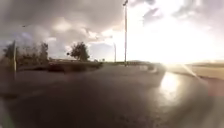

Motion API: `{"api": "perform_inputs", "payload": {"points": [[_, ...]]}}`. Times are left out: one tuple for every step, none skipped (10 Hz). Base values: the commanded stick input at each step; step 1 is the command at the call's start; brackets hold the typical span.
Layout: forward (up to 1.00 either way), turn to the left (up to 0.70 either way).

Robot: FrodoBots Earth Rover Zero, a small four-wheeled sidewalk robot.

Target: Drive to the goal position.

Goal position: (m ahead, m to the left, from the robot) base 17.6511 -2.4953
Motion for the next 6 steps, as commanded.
{"api": "perform_inputs", "payload": {"points": [[0.70,-0.14],[0.70,-0.14],[0.70,-0.14],[0.70,-0.14],[0.70,-0.14],[0.70,-0.14]]}}
